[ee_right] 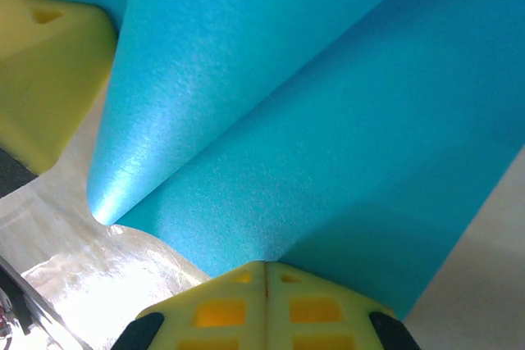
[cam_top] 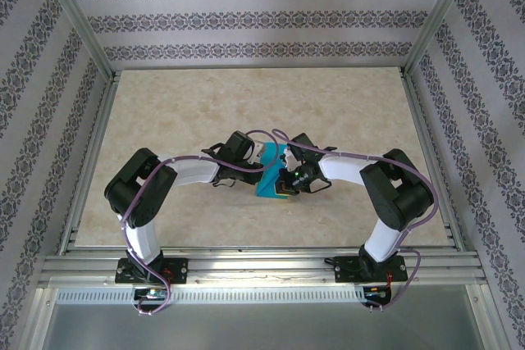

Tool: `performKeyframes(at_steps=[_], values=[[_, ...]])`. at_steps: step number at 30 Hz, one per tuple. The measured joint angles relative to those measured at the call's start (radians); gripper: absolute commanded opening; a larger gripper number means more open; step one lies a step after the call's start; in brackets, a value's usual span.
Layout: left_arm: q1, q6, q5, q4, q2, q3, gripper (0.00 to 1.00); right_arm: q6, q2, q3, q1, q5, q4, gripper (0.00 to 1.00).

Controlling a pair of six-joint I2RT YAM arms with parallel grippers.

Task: Fold a paper plane with a square sheet of paper (pick it up from the middle)
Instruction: Fold the triangle a second time at the center of the table.

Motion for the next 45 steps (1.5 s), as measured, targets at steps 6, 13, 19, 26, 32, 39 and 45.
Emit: performKeyframes(at_steps=[6,13,19,26,32,39,45], values=[[0.0,0.0,0.002,0.0,0.003,0.001,0.04,0.0,0.0,0.0,0.0,0.0,0.0,0.02],[0.0,0.0,-0.003,-0.001,0.011,0.006,0.04,0.0,0.0,0.0,0.0,0.0,-0.001,0.03],[0.0,0.0,-0.009,-0.001,0.021,0.016,0.04,0.0,0.0,0.0,0.0,0.0,-0.003,0.03],[0.0,0.0,-0.009,-0.002,0.023,0.021,0.04,0.0,0.0,0.0,0.0,0.0,-0.003,0.04],[0.0,0.004,-0.007,-0.008,0.025,0.022,0.04,0.0,0.0,0.0,-0.007,-0.003,-0.003,0.06],[0.0,0.003,0.021,-0.019,0.025,0.022,0.04,-0.045,0.0,0.001,-0.042,-0.027,-0.032,0.05],[0.0,-0.014,0.052,-0.024,0.025,0.023,0.04,-0.095,0.0,0.005,-0.064,-0.047,-0.075,0.07]])
